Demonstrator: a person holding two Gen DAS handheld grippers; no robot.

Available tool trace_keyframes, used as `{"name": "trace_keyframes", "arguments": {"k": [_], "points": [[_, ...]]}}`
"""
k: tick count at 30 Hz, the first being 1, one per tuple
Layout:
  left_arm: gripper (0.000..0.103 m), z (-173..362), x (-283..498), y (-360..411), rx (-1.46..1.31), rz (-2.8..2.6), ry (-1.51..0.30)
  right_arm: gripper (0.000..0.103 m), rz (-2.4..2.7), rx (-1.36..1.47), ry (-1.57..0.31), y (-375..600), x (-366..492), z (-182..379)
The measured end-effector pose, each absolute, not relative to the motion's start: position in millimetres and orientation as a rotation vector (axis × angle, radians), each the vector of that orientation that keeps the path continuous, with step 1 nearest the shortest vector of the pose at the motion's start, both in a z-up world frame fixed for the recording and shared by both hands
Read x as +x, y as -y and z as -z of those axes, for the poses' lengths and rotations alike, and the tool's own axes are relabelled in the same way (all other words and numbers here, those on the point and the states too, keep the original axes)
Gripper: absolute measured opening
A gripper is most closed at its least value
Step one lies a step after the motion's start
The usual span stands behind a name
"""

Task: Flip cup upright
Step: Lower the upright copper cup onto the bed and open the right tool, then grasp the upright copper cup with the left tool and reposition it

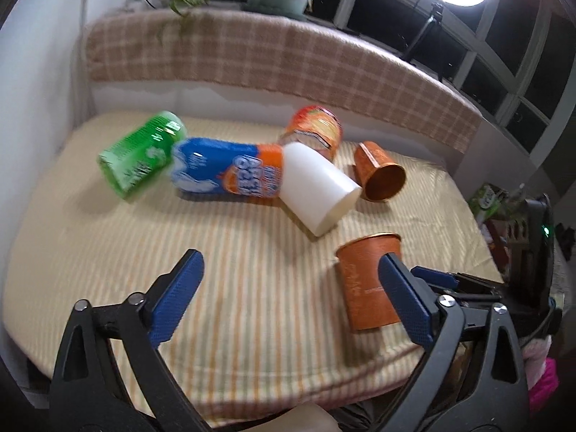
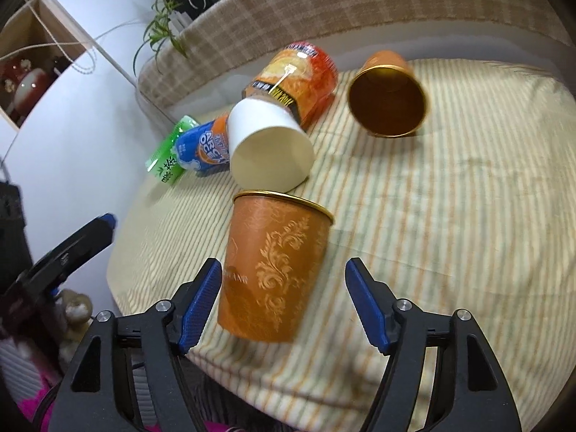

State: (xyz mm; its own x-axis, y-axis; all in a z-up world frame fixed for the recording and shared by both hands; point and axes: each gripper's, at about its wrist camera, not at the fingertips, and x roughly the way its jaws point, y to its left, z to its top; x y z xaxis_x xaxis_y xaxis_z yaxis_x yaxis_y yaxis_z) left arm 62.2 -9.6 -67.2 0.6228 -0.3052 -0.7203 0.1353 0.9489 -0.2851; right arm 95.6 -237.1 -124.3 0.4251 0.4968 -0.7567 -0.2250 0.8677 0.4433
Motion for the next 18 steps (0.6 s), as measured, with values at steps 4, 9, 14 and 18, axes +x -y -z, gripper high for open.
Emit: {"name": "trace_keyframes", "arguments": {"k": [4, 9, 14, 18], "points": [[0.093, 76.6, 78.6, 16.5, -0.283, 0.337, -0.942, 0.071, -0.409, 0.306, -1.009, 258.2, 79.0, 119.4], [0.084, 87.3, 95.0, 32.4, -0.320, 0.426, -1.032, 0.071, -0.335, 0.345, -0.990, 284.1, 61.3, 118.0], [0.084, 101.2, 109.2, 51.2, -0.348, 0.511, -1.118, 0.071, -0.291, 0.380, -0.975, 302.3, 48.5, 116.0], [0.083, 110.7, 118.9, 60.4, -0.370, 0.538, -1.163, 0.071, -0.270, 0.403, -0.960, 311.1, 41.2, 114.0]]}}
